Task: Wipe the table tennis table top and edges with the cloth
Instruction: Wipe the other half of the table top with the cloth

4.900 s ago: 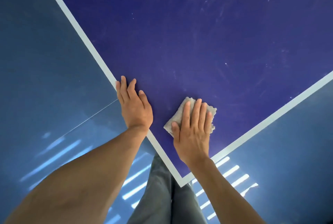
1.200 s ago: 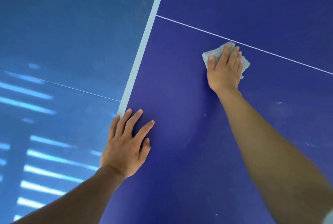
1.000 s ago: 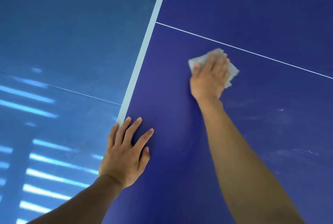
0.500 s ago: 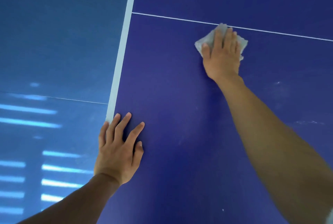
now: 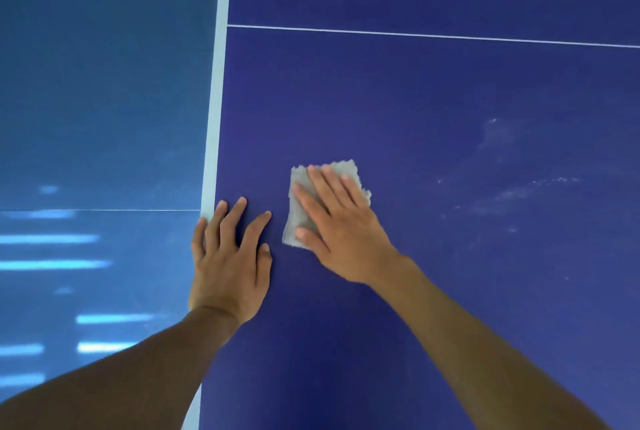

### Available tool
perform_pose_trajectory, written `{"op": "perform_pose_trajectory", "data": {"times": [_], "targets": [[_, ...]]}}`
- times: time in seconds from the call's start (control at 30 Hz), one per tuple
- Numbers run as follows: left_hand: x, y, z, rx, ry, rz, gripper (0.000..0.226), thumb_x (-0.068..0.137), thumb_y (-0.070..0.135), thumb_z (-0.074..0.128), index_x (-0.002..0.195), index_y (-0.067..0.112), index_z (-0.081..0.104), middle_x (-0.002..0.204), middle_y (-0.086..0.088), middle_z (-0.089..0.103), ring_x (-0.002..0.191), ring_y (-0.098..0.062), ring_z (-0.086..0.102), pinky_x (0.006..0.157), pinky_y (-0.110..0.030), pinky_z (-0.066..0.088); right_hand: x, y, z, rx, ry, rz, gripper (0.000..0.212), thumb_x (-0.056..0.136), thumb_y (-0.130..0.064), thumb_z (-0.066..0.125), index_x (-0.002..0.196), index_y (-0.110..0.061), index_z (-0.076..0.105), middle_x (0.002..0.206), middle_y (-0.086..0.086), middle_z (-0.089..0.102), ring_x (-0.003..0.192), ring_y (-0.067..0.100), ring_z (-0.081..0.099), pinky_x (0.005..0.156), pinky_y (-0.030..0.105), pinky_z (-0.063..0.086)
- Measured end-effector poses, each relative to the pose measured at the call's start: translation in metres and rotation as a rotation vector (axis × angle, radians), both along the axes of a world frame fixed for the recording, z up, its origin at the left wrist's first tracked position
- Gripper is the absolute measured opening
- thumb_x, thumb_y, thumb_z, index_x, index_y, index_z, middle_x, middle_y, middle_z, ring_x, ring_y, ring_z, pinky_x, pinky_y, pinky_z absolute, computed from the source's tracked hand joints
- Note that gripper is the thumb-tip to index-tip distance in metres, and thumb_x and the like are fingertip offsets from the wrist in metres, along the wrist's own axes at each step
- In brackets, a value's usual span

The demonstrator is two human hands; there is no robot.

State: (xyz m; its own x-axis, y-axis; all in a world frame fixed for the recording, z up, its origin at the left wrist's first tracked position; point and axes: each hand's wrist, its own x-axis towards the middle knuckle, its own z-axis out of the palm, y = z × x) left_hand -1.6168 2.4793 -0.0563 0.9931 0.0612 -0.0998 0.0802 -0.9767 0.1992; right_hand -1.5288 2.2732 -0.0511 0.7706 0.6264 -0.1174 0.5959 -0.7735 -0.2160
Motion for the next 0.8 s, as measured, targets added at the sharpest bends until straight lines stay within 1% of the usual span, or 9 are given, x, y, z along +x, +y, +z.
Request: {"op": "perform_pose_trajectory", "data": {"times": [0.17, 0.23, 0.3, 0.37, 0.5, 0.57, 0.63, 0.7, 0.8], "targets": [[-0.002, -0.001, 0.000, -0.008, 0.006, 0.005, 0.056, 0.102, 0.036, 0.027, 0.151, 0.018, 0.048, 0.163, -0.013, 0.034, 0.153, -0.037, 0.024, 0.126, -0.057, 0.015, -0.118, -0.052, -0.006, -0.045, -0.001, 0.078, 0.065, 0.111, -0.053, 0.032, 0.166, -0.019, 0.023, 0.175, 0.010, 0.010, 0.162, 0.030, 0.008, 0.130, 0.051, 0.013], [-0.002, -0.001, -0.001, -0.021, -0.004, 0.007, 0.054, 0.102, 0.035, 0.030, 0.151, 0.019, 0.047, 0.163, -0.013, 0.034, 0.154, -0.037, 0.023, 0.126, -0.057, 0.014, -0.126, -0.079, -0.005, -0.052, 0.004, 0.108, 0.065, 0.110, -0.053, 0.035, 0.166, -0.022, 0.025, 0.174, 0.010, 0.014, 0.161, 0.031, 0.013, 0.128, 0.052, 0.017], [-0.002, 0.000, -0.003, -0.030, -0.010, 0.006, 0.053, 0.102, 0.034, 0.031, 0.151, 0.020, 0.046, 0.163, -0.012, 0.033, 0.154, -0.036, 0.022, 0.127, -0.056, 0.012, -0.099, -0.099, -0.004, -0.066, -0.002, 0.059, 0.063, 0.109, -0.051, 0.035, 0.164, -0.020, 0.030, 0.172, 0.013, 0.021, 0.160, 0.033, 0.018, 0.126, 0.056, 0.022], [-0.003, 0.000, -0.005, -0.031, -0.013, 0.000, 0.052, 0.102, 0.034, 0.030, 0.151, 0.021, 0.045, 0.163, -0.012, 0.033, 0.154, -0.036, 0.021, 0.127, -0.056, 0.012, -0.051, -0.108, -0.004, -0.059, 0.005, -0.168, 0.065, 0.108, -0.051, 0.030, 0.164, -0.017, 0.028, 0.172, 0.015, 0.020, 0.160, 0.034, 0.018, 0.127, 0.058, 0.020], [-0.004, 0.002, -0.007, -0.027, -0.015, -0.004, 0.054, 0.103, 0.037, 0.025, 0.151, 0.023, 0.044, 0.164, -0.011, 0.031, 0.155, -0.035, 0.020, 0.127, -0.056, 0.013, 0.042, -0.091, -0.008, -0.033, 0.039, -0.737, 0.071, 0.111, -0.048, 0.026, 0.167, -0.011, 0.003, 0.175, 0.014, 0.006, 0.161, 0.032, 0.004, 0.130, 0.051, 0.004], [-0.003, 0.003, -0.008, -0.027, -0.015, -0.008, 0.054, 0.102, 0.036, 0.024, 0.151, 0.023, 0.043, 0.164, -0.011, 0.031, 0.155, -0.035, 0.020, 0.127, -0.056, 0.013, 0.055, -0.060, -0.008, -0.040, 0.029, -0.821, 0.075, 0.110, -0.049, 0.025, 0.166, -0.005, 0.001, 0.175, 0.015, 0.005, 0.162, 0.032, 0.003, 0.130, 0.051, 0.003], [-0.004, 0.003, -0.007, -0.035, -0.024, -0.003, 0.055, 0.102, 0.035, 0.022, 0.152, 0.022, 0.043, 0.164, -0.011, 0.031, 0.155, -0.035, 0.020, 0.127, -0.056, 0.013, 0.033, -0.026, -0.008, -0.057, 0.004, -0.642, 0.075, 0.110, -0.050, 0.022, 0.166, -0.004, 0.002, 0.174, 0.015, 0.004, 0.162, 0.031, 0.002, 0.131, 0.051, 0.002], [-0.005, 0.003, -0.005, -0.048, -0.024, 0.004, 0.054, 0.103, 0.033, 0.023, 0.153, 0.023, 0.042, 0.165, -0.010, 0.030, 0.155, -0.034, 0.019, 0.127, -0.055, 0.011, -0.017, -0.009, -0.007, -0.069, -0.007, -0.324, 0.074, 0.110, -0.050, 0.020, 0.166, -0.004, 0.005, 0.174, 0.015, 0.005, 0.162, 0.031, 0.002, 0.131, 0.050, 0.003], [-0.004, 0.002, -0.004, -0.062, -0.024, 0.007, 0.051, 0.104, 0.030, 0.030, 0.153, 0.024, 0.042, 0.165, -0.009, 0.029, 0.156, -0.033, 0.017, 0.127, -0.054, 0.009, -0.109, -0.024, -0.006, -0.059, -0.015, 0.004, 0.071, 0.111, -0.048, 0.024, 0.165, -0.003, 0.014, 0.174, 0.016, 0.008, 0.162, 0.032, 0.005, 0.129, 0.055, 0.013]]}}
